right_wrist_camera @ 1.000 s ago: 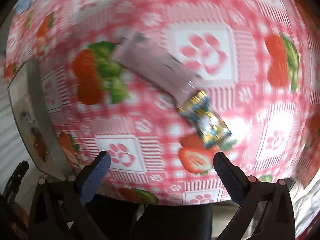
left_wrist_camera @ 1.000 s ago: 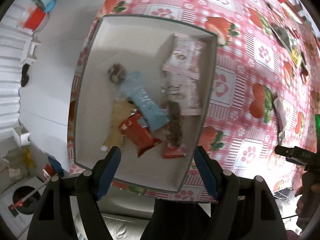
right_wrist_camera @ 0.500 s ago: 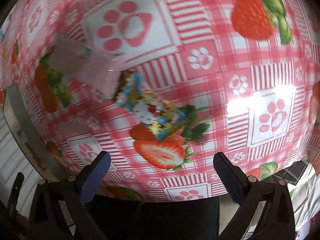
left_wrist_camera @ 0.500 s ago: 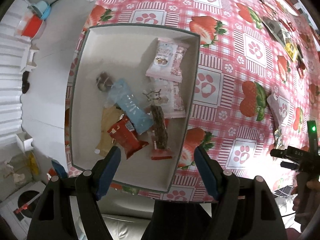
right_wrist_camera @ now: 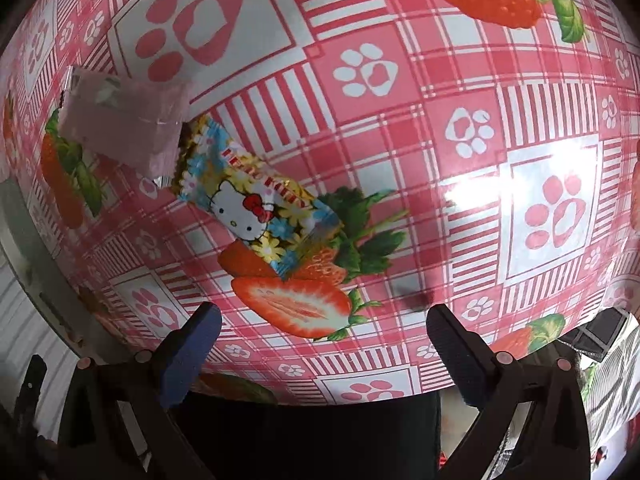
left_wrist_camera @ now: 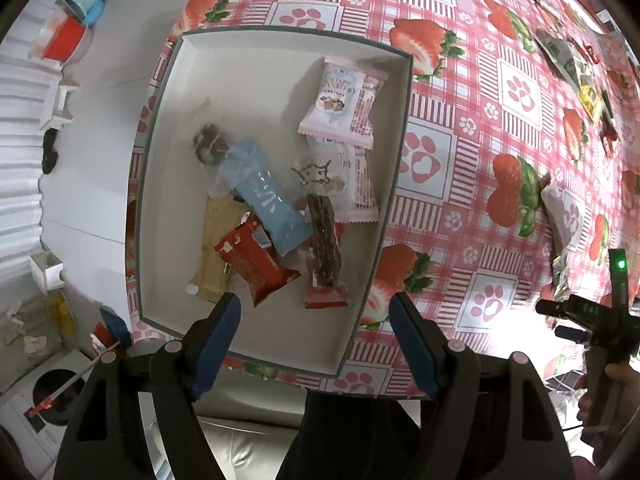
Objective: Organize snacks
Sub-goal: 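Move both tools from the tray back over the snack pile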
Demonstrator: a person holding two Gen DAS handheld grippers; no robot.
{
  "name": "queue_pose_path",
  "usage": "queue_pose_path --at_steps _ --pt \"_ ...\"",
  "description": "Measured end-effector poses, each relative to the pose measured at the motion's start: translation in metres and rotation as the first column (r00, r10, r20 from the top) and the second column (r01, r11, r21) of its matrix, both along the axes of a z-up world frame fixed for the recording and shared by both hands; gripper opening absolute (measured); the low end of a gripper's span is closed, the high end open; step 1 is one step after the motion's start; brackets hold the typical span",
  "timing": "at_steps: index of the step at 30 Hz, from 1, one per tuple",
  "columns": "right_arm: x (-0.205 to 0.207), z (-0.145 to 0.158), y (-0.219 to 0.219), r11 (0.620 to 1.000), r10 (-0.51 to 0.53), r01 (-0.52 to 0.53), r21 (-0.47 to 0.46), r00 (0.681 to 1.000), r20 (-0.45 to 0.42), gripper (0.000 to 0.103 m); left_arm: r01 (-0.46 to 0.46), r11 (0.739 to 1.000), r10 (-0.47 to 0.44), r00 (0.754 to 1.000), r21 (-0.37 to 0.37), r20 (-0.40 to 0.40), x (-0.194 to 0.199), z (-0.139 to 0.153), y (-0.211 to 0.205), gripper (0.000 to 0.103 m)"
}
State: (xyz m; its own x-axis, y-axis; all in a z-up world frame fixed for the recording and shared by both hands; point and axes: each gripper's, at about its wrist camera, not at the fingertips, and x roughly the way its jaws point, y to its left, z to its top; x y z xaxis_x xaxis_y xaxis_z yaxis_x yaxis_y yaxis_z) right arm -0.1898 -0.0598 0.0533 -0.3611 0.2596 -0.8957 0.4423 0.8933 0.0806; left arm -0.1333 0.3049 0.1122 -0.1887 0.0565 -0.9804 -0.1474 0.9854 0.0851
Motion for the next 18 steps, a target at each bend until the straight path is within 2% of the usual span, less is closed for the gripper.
queue_pose_path --at_steps 7,13,18 --pt "0.009 -0.005 -0.007 1.000 0.003 -0.003 -0.006 1.000 -0.004 0.103 0.017 0.999 -0.017 1.000 0.027 -0.008 0.000 0.002 -0.006 0.080" --pt "0.001 -0.013 0.009 1.000 -0.019 0.019 -0.004 1.000 0.001 0.103 0.052 0.998 -0.051 0.999 0.034 -0.014 0.001 0.003 -0.017 0.080" --pt "0.003 -0.008 0.004 1.000 0.002 -0.002 -0.002 1.000 0.012 0.103 0.067 0.997 -0.066 0.997 0.037 -0.024 0.002 0.000 -0.021 0.080"
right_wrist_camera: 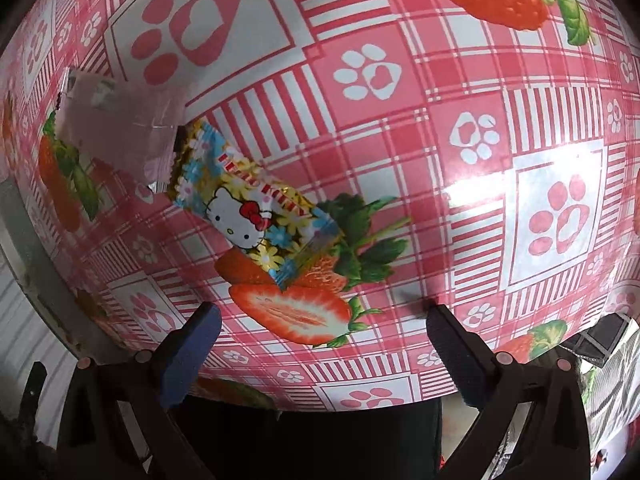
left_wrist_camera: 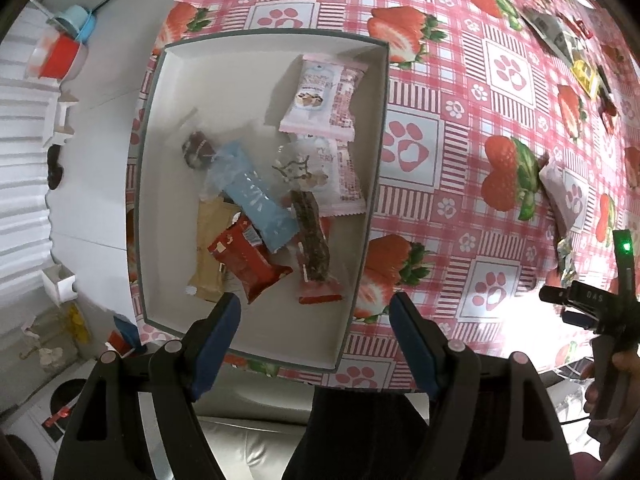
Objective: Organize snacks
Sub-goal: 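Move both tools from the tray back over the snack pile, then grasp a clear plastic bag with the left tool while the right tool grasps a Hello Kitty candy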
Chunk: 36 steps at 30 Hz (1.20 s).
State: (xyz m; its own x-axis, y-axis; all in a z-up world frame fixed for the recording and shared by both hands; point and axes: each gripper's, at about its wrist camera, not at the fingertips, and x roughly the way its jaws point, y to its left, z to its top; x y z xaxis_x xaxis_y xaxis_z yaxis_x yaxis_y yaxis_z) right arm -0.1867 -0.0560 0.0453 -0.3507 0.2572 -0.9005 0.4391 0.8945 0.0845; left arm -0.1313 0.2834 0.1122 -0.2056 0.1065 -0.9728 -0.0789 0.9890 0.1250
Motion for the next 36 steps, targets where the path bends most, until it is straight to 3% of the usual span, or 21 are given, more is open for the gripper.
queue_pose_path --at_steps 8,11,23,26,29,32,36 --pt "-0.013 0.014 -0.001 1.000 0.010 -0.012 0.016 0.997 0.081 0.103 0.048 0.998 -0.047 0.999 -0.029 0.013 0.007 0.001 -0.020 0.080" --pt "-0.025 0.021 -0.012 1.000 0.014 -0.011 -0.027 0.994 0.107 0.103 0.067 0.996 -0.066 0.998 -0.053 0.020 0.013 0.001 -0.033 0.080" --pt "-0.076 0.028 -0.045 0.993 0.002 0.011 -0.119 0.995 0.104 0.103 0.229 0.962 -0.229 0.973 -0.151 0.017 0.043 -0.020 -0.138 0.080" --pt "-0.077 0.032 -0.046 0.992 0.038 -0.025 -0.122 0.994 0.105 0.103 0.177 0.963 -0.182 0.983 -0.202 -0.008 0.056 -0.033 -0.163 0.080" --pt "-0.081 0.038 -0.046 0.992 0.057 -0.044 -0.115 0.992 0.111 0.103 0.066 0.968 -0.075 0.997 -0.243 -0.029 0.071 -0.045 -0.179 0.080" --pt "-0.081 0.045 -0.051 0.993 0.065 -0.053 -0.108 0.992 0.111 0.103 0.003 0.977 -0.004 1.000 -0.212 -0.003 0.084 -0.052 -0.197 0.080" --pt "-0.086 0.050 -0.056 0.992 0.075 -0.062 -0.111 0.991 0.110 0.103 0.025 0.990 -0.020 0.999 -0.141 0.038 0.100 -0.066 -0.229 0.080"
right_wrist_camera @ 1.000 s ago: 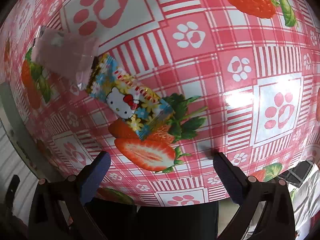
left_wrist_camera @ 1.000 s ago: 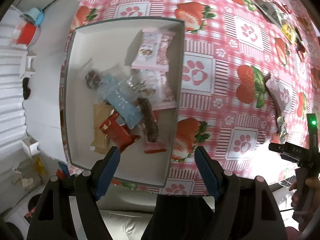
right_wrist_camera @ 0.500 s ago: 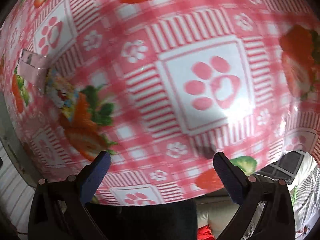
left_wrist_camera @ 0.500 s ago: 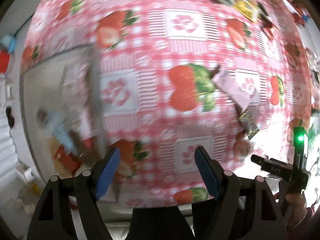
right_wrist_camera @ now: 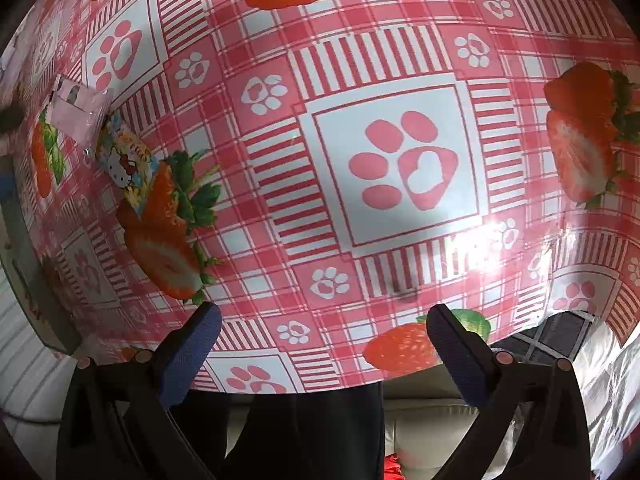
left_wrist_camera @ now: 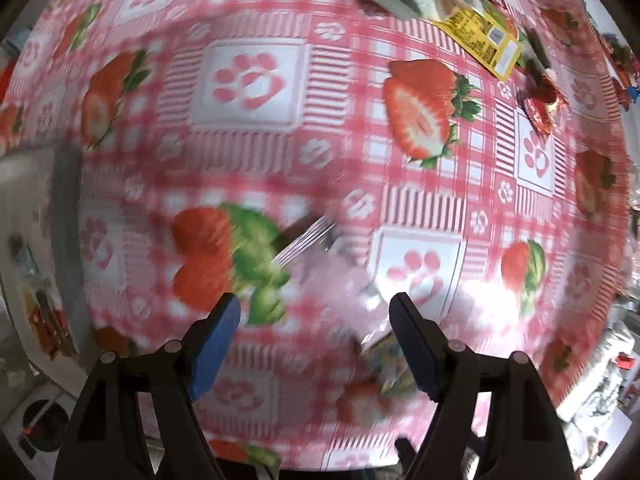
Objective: Organize snacks
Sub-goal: 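Grasp a clear plastic bag with the left tool while the right tool grasps a Hello Kitty candy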
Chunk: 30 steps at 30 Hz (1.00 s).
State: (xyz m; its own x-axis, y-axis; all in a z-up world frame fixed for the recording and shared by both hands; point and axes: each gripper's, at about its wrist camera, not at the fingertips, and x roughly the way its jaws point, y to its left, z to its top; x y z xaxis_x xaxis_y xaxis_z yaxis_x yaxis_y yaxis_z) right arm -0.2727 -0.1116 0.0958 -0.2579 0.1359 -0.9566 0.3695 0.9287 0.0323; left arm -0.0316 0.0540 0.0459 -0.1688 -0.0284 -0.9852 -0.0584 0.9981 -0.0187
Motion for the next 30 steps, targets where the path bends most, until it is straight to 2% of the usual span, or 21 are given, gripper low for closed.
queue_pose_path --at_steps 4,7,8,10,15,20,22,25,30 --pt "-0.002 0.011 -0.011 1.000 0.027 -0.027 -0.010 1.000 0.008 0.103 0.069 0.996 -0.068 0.998 0.063 -0.017 -0.001 -0.019 -0.021 0.080" --pt "0.001 0.020 -0.013 0.999 0.040 -0.040 -0.011 0.999 0.024 0.103 0.144 0.982 -0.143 0.990 0.122 -0.014 -0.010 -0.028 -0.021 0.080" --pt "0.004 0.023 -0.013 0.999 0.052 -0.052 -0.014 0.998 0.032 0.103 0.161 0.978 -0.160 0.987 0.132 -0.014 -0.014 -0.030 -0.018 0.083" --pt "0.010 0.027 -0.008 0.996 0.089 -0.088 -0.021 0.995 0.042 0.103 0.177 0.975 -0.180 0.984 0.130 0.005 -0.016 -0.031 -0.008 0.088" --pt "0.028 0.035 0.016 0.978 0.208 -0.205 -0.042 0.975 0.075 0.103 0.270 0.956 -0.274 0.961 0.112 0.025 -0.021 -0.032 0.018 0.089" --pt "0.054 0.042 0.046 0.928 0.369 -0.359 -0.097 0.922 0.116 0.103 0.217 0.974 -0.218 0.976 0.069 0.002 -0.023 -0.036 0.042 0.089" --pt "0.066 0.045 0.059 0.898 0.437 -0.422 -0.127 0.890 0.133 0.103 0.219 0.974 -0.220 0.976 0.065 0.005 -0.025 -0.037 0.048 0.089" --pt "0.078 0.045 0.070 0.868 0.492 -0.472 -0.152 0.860 0.136 0.103 0.233 0.970 -0.234 0.972 0.071 0.008 -0.024 -0.036 0.048 0.089" --pt "0.091 0.037 0.074 0.860 0.506 -0.490 -0.143 0.856 0.108 0.103 0.229 0.971 -0.229 0.973 0.067 -0.001 -0.021 -0.036 0.041 0.091"
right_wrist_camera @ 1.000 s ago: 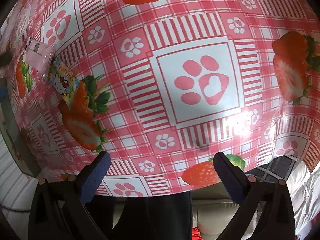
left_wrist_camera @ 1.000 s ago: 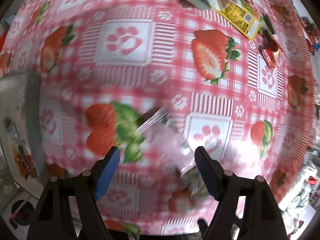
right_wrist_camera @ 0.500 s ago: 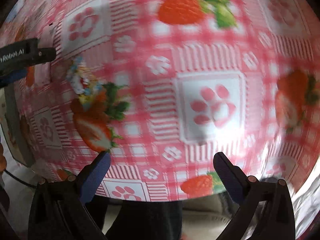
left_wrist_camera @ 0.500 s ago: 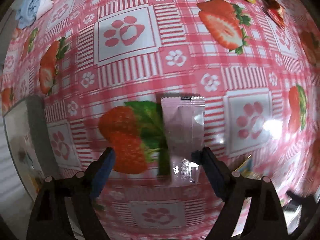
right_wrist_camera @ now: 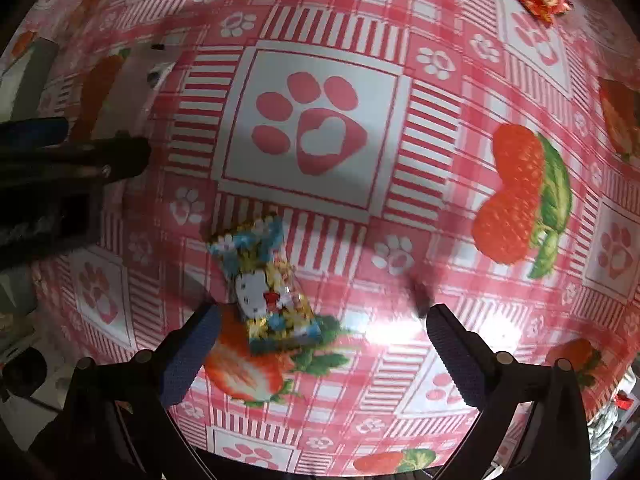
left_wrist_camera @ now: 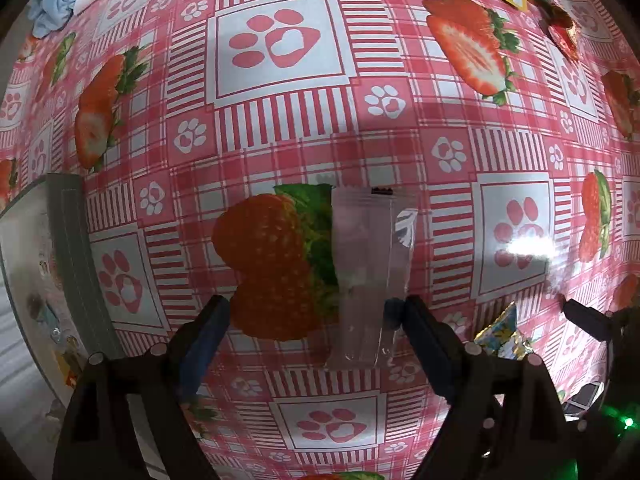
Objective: Organize snacks
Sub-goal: 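Grasp a clear plastic bag with the left tool while the right tool grasps a Hello Kitty candy, then carry the clear bag and Hello Kitty candy over the white tray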
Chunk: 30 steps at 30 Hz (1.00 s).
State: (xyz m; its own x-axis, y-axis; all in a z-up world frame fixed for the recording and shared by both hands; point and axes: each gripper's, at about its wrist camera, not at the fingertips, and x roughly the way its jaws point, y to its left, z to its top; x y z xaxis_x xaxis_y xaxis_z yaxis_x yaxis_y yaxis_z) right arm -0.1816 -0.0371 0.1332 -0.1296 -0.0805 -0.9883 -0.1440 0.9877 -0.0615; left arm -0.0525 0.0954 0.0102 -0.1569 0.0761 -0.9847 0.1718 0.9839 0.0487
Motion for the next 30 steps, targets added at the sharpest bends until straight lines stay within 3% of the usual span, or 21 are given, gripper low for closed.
queue_pose_path --at_steps 5,13,16,17,22,23,24,30 --pt "-0.004 0.003 -0.002 1.000 0.003 -0.003 0.003 1.000 0.027 0.103 -0.008 1.000 0.008 1.000 0.010 0.003 0.006 -0.010 0.003 0.099" --pt "-0.011 -0.012 0.009 1.000 -0.003 0.003 0.001 1.000 -0.025 0.103 0.029 0.999 -0.029 0.999 0.014 0.013 0.002 -0.008 -0.002 0.097" --pt "-0.006 -0.009 0.008 1.000 -0.018 0.018 0.010 1.000 -0.007 0.100 0.048 0.999 -0.047 0.999 -0.006 0.013 0.001 -0.006 -0.007 0.089" --pt "-0.007 -0.006 0.010 1.000 -0.008 0.008 0.006 1.000 0.000 0.095 0.048 0.999 -0.047 0.999 -0.023 0.011 0.001 -0.005 -0.008 0.082" --pt "-0.008 0.009 0.016 0.999 0.036 -0.036 -0.002 0.999 0.025 0.058 0.062 0.997 -0.061 0.998 -0.046 0.019 -0.001 0.004 -0.016 0.054" --pt "-0.008 0.011 0.016 0.999 0.036 -0.036 0.000 0.999 0.029 0.043 0.065 0.997 -0.063 0.998 -0.048 0.024 -0.001 0.005 -0.016 0.043" --pt "-0.009 0.013 0.015 1.000 0.031 -0.031 0.004 0.999 0.029 0.038 0.068 0.997 -0.067 0.997 -0.048 0.027 -0.002 0.007 -0.018 0.031" --pt "-0.020 0.025 0.007 0.997 -0.027 0.025 0.068 1.000 0.017 0.036 0.068 0.996 -0.066 0.997 -0.061 0.035 -0.010 0.026 0.001 0.028"
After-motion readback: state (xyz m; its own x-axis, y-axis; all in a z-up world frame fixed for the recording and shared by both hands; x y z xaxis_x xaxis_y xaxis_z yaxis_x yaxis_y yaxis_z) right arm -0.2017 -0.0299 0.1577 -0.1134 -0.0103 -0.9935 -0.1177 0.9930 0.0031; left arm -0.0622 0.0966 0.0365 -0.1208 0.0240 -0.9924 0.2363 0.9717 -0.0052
